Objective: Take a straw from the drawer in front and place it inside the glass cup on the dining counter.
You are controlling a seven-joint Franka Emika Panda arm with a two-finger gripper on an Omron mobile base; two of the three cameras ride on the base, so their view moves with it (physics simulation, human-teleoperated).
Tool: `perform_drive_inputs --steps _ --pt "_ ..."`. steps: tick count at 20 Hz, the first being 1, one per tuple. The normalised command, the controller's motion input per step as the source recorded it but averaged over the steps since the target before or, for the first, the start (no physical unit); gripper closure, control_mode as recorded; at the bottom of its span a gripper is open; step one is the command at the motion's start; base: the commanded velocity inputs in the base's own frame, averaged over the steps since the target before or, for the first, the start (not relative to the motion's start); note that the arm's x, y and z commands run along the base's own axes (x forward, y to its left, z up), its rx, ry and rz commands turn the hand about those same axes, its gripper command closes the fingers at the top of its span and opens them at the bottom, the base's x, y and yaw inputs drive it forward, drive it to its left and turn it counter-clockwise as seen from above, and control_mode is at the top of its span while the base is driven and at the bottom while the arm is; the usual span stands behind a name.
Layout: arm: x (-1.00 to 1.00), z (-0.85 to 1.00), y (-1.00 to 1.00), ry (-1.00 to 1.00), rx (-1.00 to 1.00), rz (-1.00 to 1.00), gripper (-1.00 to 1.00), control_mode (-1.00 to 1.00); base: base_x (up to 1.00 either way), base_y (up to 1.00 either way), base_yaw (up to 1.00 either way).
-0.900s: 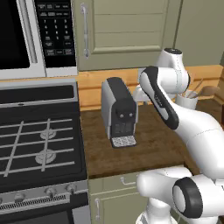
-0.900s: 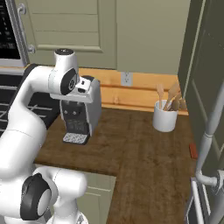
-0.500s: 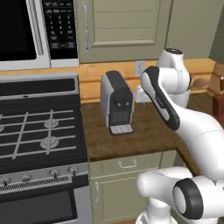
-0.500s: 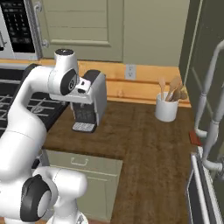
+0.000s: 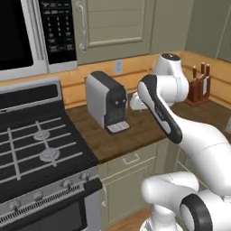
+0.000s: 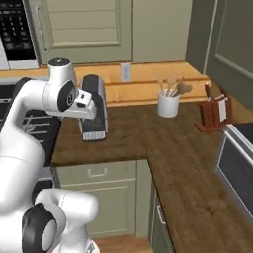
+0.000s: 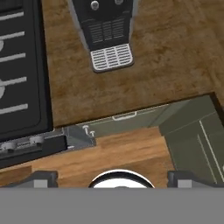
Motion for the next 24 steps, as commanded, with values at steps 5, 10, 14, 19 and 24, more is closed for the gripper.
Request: perform_drive_inputs --steps 5,10,14,19,24 --pt "0.00 0.00 0.00 0.00 0.00 0.00 -1.00 1.00 0.00 0.38 -0.76" --pt "0.00 0.00 0.00 0.00 0.00 0.00 -1.00 1.00 -0.10 0.47 -0.68" --pt "0.00 0.00 0.00 0.00 0.00 0.00 -1.00 1.00 -0.51 0.71 -0.56" --pt "0.00 0.00 0.00 0.00 0.00 0.00 -1.00 1.00 -0.52 0.72 -0.46" --pt "0.00 0.00 0.00 0.00 0.00 0.00 -1.00 1.00 -0.09 0.68 -0.38"
